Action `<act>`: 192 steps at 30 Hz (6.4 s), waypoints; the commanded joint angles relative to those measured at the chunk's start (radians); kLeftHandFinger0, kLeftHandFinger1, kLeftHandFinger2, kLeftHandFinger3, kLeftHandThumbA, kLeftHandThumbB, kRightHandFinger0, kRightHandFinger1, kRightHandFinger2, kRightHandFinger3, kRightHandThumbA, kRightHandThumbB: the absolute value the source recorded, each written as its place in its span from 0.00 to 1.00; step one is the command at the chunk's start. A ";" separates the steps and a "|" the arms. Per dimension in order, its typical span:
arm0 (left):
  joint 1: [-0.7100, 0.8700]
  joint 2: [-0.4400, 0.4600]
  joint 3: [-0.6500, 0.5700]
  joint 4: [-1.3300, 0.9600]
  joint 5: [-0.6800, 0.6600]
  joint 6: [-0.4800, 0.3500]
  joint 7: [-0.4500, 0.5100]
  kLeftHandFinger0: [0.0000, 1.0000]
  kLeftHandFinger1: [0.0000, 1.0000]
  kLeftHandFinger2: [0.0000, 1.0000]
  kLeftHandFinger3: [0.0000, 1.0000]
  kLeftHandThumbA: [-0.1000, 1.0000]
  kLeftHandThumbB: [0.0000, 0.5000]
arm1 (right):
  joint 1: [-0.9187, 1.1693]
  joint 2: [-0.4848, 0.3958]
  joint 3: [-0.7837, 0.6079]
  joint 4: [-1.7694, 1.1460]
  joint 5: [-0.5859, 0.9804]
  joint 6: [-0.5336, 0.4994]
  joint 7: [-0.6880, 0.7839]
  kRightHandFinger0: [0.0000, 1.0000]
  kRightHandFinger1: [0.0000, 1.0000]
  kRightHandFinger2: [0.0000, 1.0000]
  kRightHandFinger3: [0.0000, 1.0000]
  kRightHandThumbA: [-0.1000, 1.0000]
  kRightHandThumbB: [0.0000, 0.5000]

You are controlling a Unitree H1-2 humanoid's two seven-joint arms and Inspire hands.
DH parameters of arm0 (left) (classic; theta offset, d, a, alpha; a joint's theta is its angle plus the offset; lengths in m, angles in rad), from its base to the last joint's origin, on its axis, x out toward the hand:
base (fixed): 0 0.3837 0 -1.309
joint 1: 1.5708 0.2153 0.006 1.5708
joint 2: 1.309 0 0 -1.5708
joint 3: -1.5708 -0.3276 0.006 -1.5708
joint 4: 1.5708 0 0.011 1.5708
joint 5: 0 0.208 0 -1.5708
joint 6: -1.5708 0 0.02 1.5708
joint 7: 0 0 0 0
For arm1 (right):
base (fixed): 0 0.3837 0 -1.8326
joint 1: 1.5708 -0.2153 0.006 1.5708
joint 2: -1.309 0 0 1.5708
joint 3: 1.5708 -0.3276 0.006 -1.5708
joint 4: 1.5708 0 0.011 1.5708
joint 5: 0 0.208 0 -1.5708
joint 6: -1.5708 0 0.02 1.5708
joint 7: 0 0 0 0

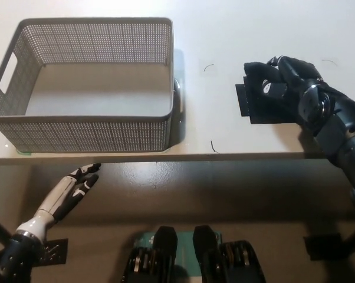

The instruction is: Use the right hand to pick up the pencil case on the right hand side and put it into a grey container on the left side

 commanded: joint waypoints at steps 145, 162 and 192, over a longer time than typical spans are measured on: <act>0.088 0.032 -0.025 0.009 -0.034 -0.063 -0.111 0.86 0.91 0.94 1.00 1.00 1.00 | 0.790 0.020 -0.346 -1.956 0.475 0.082 0.321 1.00 1.00 1.00 1.00 1.00 1.00; 0.090 0.039 -0.015 0.029 -0.037 -0.073 -0.107 0.85 0.91 0.93 1.00 1.00 0.93 | 1.140 -0.014 -0.381 -1.867 0.588 -0.006 0.311 1.00 1.00 1.00 1.00 1.00 1.00; 0.070 0.038 0.057 0.032 -0.028 -0.073 -0.085 0.84 0.92 0.98 1.00 1.00 0.95 | 0.986 -0.010 -0.468 -1.060 0.663 -0.142 0.405 1.00 1.00 1.00 1.00 1.00 0.76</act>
